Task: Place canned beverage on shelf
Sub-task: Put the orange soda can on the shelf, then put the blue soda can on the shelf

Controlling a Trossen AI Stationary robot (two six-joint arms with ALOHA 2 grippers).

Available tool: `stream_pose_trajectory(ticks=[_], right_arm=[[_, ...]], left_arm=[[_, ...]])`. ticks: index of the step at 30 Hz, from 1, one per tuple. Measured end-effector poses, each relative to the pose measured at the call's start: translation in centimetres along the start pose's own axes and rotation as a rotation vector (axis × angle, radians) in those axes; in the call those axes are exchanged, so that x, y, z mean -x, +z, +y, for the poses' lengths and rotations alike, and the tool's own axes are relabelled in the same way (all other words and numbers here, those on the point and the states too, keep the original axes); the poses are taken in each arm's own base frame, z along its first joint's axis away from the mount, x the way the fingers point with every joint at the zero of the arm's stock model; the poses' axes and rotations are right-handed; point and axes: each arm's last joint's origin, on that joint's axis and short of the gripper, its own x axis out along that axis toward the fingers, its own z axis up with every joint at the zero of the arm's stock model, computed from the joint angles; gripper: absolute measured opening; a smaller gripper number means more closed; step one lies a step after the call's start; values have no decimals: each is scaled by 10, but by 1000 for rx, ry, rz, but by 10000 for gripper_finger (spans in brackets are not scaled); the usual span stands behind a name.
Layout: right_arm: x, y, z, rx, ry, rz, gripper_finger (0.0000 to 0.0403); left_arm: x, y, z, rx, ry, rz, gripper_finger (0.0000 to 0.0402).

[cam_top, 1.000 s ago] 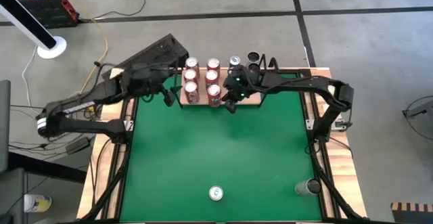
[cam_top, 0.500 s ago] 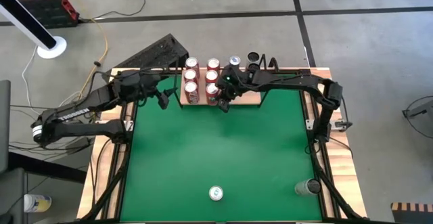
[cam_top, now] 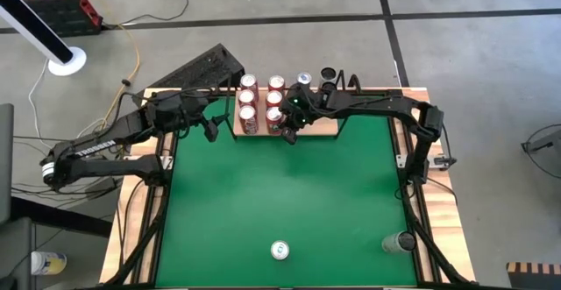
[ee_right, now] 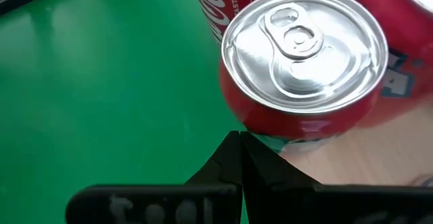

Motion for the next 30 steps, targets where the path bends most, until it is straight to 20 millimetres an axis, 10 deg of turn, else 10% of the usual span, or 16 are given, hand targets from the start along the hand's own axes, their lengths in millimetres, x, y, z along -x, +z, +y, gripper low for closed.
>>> stream_pose_trajectory(ticks=[24, 30], right_arm=[[2, 1, 17, 10, 81, -15, 21], [37, 13, 41, -48, 155, 19, 21]], left_arm=[[0, 0, 0, -7, 2, 0, 304], [0, 1, -1, -9, -28, -7, 304]])
